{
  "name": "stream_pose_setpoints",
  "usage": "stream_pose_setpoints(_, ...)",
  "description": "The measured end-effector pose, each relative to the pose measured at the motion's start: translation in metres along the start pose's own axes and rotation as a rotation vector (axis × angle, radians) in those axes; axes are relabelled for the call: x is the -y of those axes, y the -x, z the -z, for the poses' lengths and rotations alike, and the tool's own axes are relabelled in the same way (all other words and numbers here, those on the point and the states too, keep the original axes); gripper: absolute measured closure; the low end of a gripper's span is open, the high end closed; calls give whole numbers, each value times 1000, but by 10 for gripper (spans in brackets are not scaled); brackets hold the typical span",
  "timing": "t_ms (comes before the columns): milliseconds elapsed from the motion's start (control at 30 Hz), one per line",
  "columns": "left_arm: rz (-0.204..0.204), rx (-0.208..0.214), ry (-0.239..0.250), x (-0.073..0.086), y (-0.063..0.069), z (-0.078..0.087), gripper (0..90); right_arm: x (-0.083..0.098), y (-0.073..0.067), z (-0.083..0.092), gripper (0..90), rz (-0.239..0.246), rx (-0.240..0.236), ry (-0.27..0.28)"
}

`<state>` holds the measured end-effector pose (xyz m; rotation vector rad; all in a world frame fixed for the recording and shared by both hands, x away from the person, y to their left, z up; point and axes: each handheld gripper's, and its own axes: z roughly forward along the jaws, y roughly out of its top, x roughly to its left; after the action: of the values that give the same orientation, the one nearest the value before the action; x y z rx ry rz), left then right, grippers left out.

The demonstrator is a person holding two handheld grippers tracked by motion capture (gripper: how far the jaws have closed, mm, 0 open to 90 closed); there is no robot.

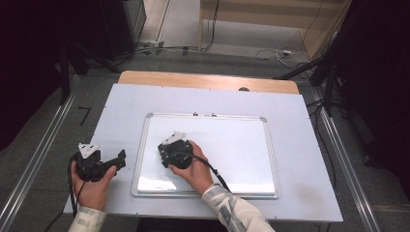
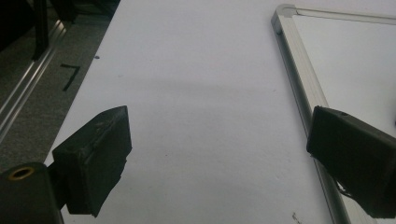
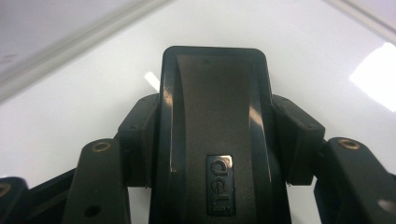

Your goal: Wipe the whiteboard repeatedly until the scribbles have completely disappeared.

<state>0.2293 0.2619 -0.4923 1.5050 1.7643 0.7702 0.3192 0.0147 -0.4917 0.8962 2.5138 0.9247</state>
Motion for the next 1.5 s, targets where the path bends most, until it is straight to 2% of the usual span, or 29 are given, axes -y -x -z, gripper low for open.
stream_pose_setpoints(67,1,-3,0,0,0,0,70,0,20,-2,392,-39,25,-2)
stream_pose_setpoints(167,1,-3,-1,0,0,0,71,-2,31,-4,391,-63,45,-5)
stream_pose_setpoints(500,0,0,0,0,0,-1,71,-11,44,-13,391,-101,78,-2)
stream_pose_setpoints(867,1,0,-1,0,0,-1,70,-16,43,-18,390,-101,82,3)
stream_pose_setpoints(1100,0,2,-1,0,1,-2,71,-21,29,-22,391,-75,62,11)
stream_pose_setpoints(1167,1,2,-3,0,1,-2,70,-21,17,-20,391,-44,38,8)
stream_pose_setpoints(1267,0,4,0,0,0,-2,71,-20,13,-18,391,-31,33,3)
stream_pose_setpoints(1400,2,4,-2,-1,0,-1,71,-17,13,-13,391,-28,21,-14)
stream_pose_setpoints(1500,1,2,-2,-1,0,-1,71,-17,14,-5,390,-34,11,15)
